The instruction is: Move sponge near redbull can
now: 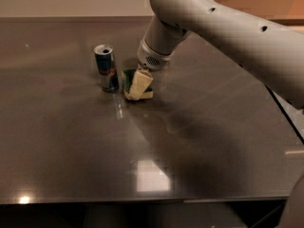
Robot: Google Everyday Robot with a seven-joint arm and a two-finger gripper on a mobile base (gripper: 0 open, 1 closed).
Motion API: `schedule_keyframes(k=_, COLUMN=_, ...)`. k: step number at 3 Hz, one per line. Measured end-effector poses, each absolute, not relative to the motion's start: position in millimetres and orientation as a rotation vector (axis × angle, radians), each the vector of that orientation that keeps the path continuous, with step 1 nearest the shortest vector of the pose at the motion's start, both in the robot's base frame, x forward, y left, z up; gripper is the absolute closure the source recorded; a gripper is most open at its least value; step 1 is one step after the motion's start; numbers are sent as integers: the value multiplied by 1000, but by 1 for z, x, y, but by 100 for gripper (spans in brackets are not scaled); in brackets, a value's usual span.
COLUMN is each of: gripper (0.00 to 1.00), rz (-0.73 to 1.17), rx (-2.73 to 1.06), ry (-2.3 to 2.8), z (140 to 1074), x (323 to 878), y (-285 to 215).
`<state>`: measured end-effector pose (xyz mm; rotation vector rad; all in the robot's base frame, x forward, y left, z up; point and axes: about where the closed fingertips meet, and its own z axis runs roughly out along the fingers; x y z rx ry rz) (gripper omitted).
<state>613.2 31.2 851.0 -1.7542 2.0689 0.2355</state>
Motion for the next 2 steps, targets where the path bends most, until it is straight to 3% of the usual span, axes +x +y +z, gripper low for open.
schedule_keyframes(k=1, gripper=0, rz=237, rx=-1757, ry=2069, z=850, x=613, y=32)
schedule_keyframes(k=2, gripper=0, rz=237, rx=-1757, ry=2069, z=850, x=613, y=32)
